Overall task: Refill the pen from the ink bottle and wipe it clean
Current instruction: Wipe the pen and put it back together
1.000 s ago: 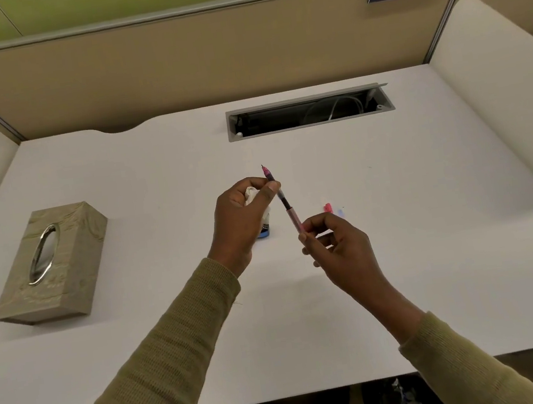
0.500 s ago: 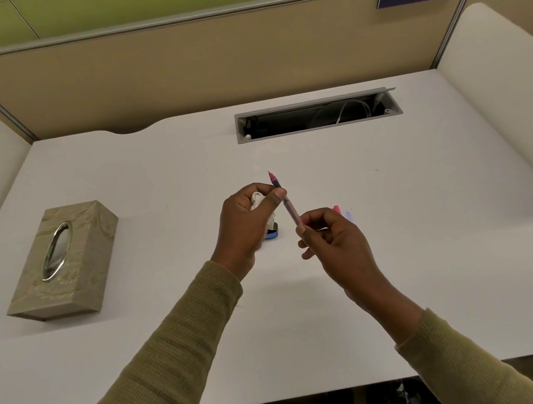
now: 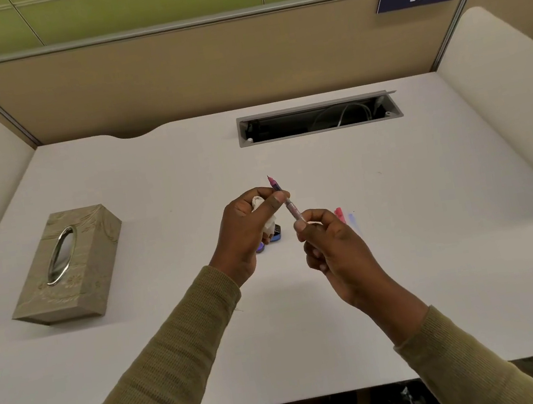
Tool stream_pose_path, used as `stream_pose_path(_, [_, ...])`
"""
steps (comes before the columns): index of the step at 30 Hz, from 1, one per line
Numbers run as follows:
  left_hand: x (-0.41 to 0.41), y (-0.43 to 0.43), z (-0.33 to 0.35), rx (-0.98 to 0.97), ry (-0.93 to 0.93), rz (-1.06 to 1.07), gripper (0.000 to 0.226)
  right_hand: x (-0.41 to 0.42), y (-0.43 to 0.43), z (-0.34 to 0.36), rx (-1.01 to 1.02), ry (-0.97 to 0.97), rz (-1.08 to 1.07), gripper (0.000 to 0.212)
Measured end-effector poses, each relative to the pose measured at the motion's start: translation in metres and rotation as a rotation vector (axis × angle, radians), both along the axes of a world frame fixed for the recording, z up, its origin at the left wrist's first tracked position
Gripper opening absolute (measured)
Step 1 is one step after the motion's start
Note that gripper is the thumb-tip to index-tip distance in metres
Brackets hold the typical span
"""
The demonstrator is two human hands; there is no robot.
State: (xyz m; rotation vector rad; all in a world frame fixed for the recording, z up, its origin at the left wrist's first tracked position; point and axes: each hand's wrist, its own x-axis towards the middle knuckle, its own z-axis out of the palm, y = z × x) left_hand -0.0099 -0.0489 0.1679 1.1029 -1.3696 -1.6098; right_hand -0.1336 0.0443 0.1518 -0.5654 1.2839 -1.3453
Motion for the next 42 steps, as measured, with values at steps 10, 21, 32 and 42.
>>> stream_pose_path(10, [0.000,0.004,0.002,-0.019,0.006,-0.021,0.015,0.003,-0.001,0.004,-0.017,-0.096,-0.033,0.021])
stream_pose_path(21, [-0.002,0.003,0.002,-0.020,-0.007,-0.027,0.013,0.001,-0.003,0.005,-0.022,-0.094,-0.016,0.018])
stream_pose_path(32, [-0.007,0.002,0.000,-0.004,0.004,-0.036,0.021,-0.002,-0.003,0.007,-0.004,-0.109,-0.005,0.024])
stream_pose_path(42, [-0.013,0.001,0.001,-0.013,-0.025,-0.038,0.021,-0.008,-0.003,0.005,0.023,-0.075,-0.026,0.035])
